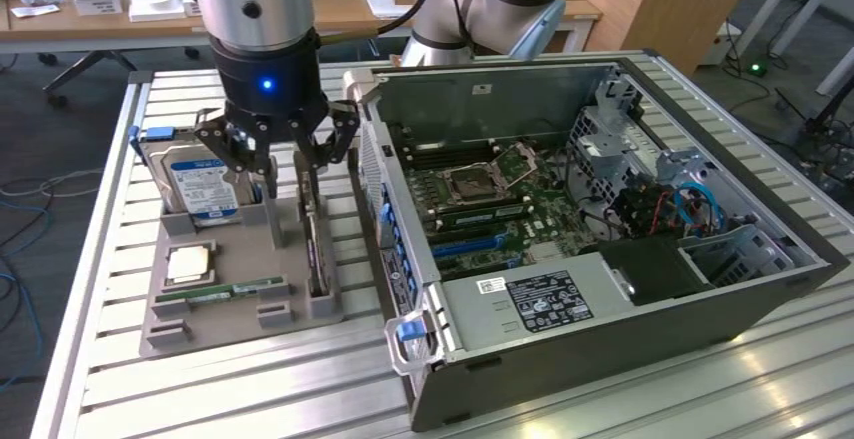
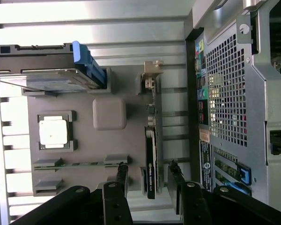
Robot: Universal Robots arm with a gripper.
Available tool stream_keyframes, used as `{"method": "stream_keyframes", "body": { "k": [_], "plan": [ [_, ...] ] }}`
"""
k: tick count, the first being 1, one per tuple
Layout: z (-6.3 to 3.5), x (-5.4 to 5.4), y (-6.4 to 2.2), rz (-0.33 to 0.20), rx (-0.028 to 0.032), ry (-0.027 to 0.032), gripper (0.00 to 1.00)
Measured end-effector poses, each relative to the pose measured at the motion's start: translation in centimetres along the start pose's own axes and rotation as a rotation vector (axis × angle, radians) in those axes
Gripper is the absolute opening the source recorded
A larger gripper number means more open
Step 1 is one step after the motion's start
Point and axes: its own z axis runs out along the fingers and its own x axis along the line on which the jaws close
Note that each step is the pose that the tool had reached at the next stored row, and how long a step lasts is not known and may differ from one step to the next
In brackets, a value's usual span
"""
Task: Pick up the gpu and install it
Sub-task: 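Pick up the gpu and move the gpu toward the slot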
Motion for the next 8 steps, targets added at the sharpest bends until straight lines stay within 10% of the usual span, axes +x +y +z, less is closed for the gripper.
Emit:
{"method": "stream_keyframes", "body": {
  "k": [8],
  "plan": [
    [0.40, 0.01, -0.02, 0.000, -0.0003, -0.0002, 0.47]
  ]
}}
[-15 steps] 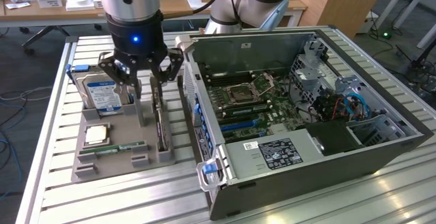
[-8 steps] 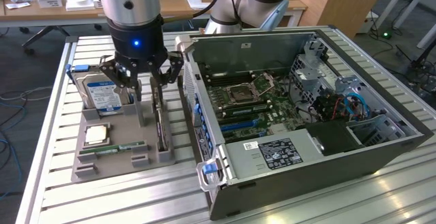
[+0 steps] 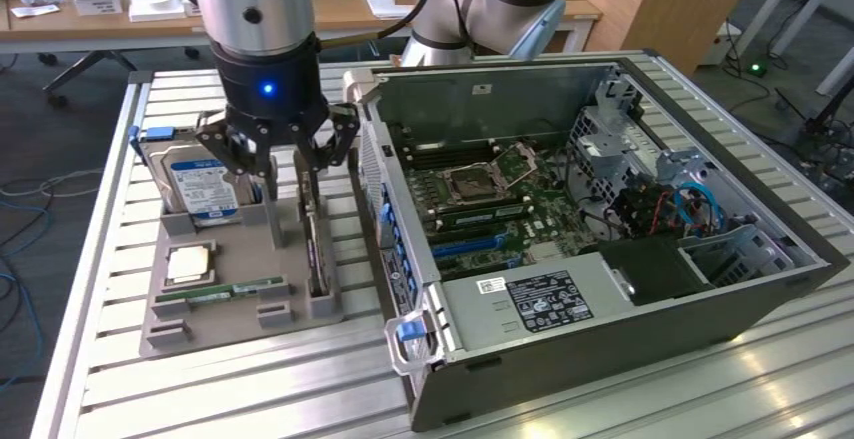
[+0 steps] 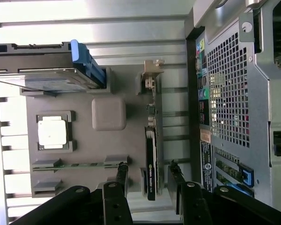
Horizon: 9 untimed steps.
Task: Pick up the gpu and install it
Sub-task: 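Pick up the gpu and move the gpu toward the slot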
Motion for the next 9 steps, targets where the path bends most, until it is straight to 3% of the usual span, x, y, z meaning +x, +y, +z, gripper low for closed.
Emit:
{"method": "stream_keyframes", "body": {
  "k": [9],
  "plan": [
    [0.23, 0.01, -0.01, 0.000, 0.0001, 0.0000, 0.47]
  ]
}}
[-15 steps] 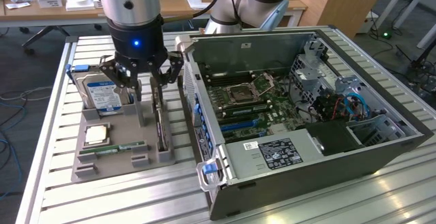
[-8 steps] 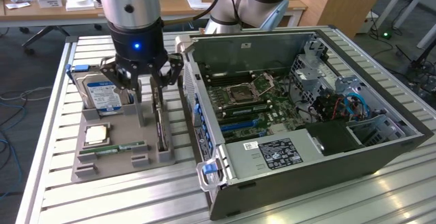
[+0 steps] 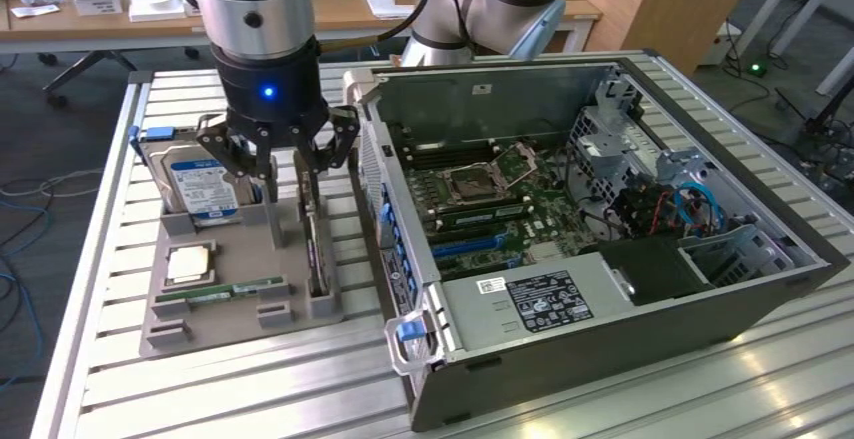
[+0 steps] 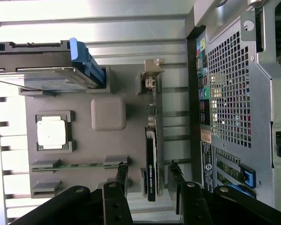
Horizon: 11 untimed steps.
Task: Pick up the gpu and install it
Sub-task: 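Pick up the gpu and move the gpu toward the slot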
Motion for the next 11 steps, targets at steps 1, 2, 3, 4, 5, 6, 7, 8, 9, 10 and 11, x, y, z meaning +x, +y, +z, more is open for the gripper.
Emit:
{"method": "stream_keyframes", "body": {
  "k": [1, 2, 3, 4, 5, 6, 7, 8, 9, 10, 11],
  "plan": [
    [0.00, 0.00, 0.00, 0.000, 0.0000, 0.0001, 0.47],
    [0.00, 0.00, 0.00, 0.000, 0.0000, 0.0000, 0.47],
    [0.01, 0.00, 0.00, 0.000, 0.0000, 0.0000, 0.47],
    [0.08, 0.00, 0.00, 0.000, -0.0003, -0.0003, 0.47],
    [0.16, 0.00, -0.01, 0.000, -0.0003, -0.0003, 0.47],
    [0.22, 0.00, -0.01, 0.000, 0.0000, 0.0000, 0.47],
    [0.32, 0.01, -0.01, 0.000, -0.0001, -0.0001, 0.47],
    [0.41, 0.01, -0.02, 0.000, -0.0001, 0.0000, 0.47],
    [0.51, 0.01, -0.03, 0.000, 0.0000, 0.0000, 0.47],
    [0.61, 0.02, -0.03, 0.000, 0.0000, 0.0001, 0.47],
    [0.72, 0.02, -0.04, 0.000, 0.0000, 0.0000, 0.47]
  ]
}}
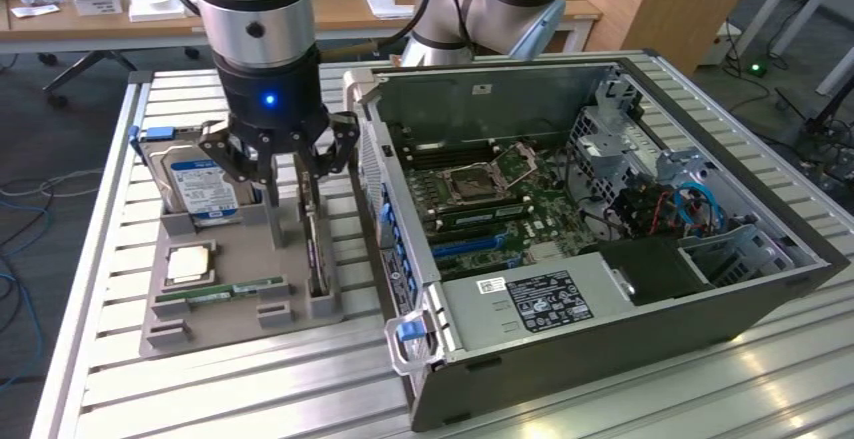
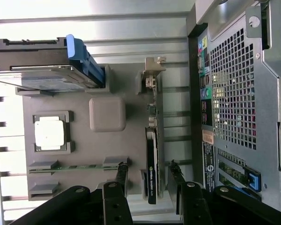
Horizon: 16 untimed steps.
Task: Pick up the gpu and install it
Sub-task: 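Pick up the gpu and move the gpu toward the slot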
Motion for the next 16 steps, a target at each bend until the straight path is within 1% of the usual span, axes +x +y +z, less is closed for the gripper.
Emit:
{"method": "stream_keyframes", "body": {
  "k": [5, 13, 16],
  "plan": [
    [0.14, 0.0, -0.01, 0.000, -0.0001, -0.0001, 0.47],
    [1.24, 0.0, -0.06, 0.000, -0.0001, -0.0001, 0.47],
    [1.50, 0.0, -0.08, 0.000, 0.0001, 0.0000, 0.47]
  ]
}}
